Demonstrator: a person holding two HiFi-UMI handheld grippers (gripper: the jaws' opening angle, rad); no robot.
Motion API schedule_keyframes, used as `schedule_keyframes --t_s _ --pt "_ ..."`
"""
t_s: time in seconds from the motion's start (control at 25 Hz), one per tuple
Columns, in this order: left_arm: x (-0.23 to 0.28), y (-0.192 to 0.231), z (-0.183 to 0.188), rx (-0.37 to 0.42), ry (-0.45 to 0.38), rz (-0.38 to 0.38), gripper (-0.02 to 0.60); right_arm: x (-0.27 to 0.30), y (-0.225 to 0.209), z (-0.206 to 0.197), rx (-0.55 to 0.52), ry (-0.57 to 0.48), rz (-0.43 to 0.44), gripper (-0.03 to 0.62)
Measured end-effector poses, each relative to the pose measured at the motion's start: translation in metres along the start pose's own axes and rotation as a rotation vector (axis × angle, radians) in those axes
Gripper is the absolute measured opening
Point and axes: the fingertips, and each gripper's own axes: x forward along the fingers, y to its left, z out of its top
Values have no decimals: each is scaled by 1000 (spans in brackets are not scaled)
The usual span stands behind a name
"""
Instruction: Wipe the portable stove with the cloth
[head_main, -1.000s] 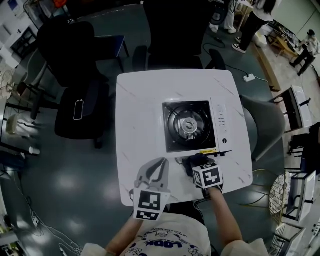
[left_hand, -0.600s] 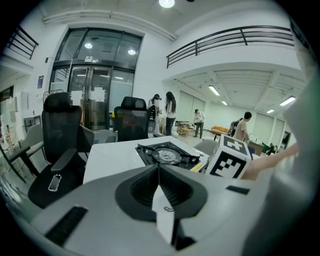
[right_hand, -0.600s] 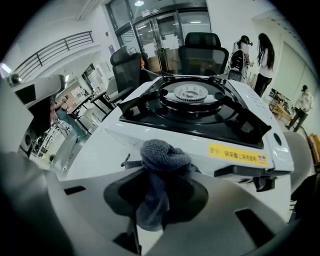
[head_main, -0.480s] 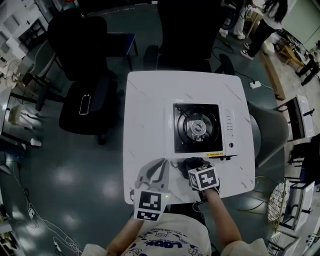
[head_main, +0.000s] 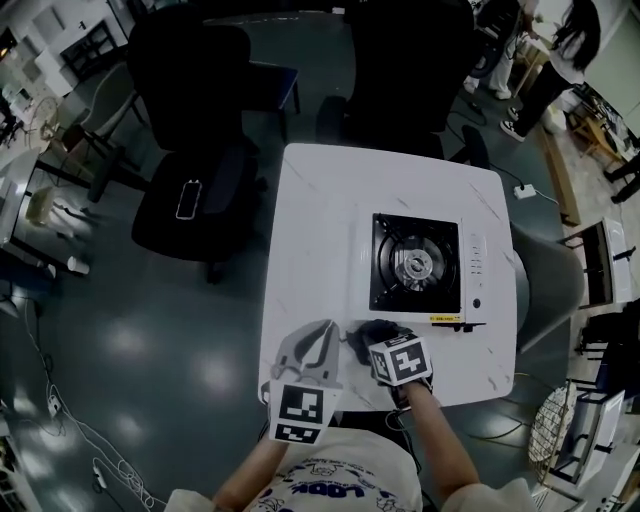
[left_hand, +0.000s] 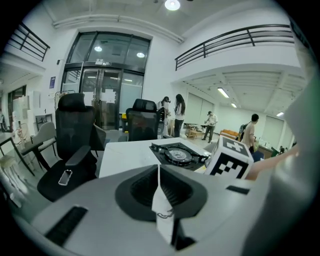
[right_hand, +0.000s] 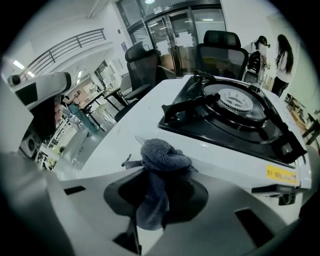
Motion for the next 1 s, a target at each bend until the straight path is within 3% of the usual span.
schedule_keyframes --t_s 0.56,1.0 --pt "-24 37 -6 -42 -20 93 21 13 57 25 -48 -11 98 92" --pt "-38 61 -6 -53 -44 141 21 -26 99 87 -53 -213 151 91"
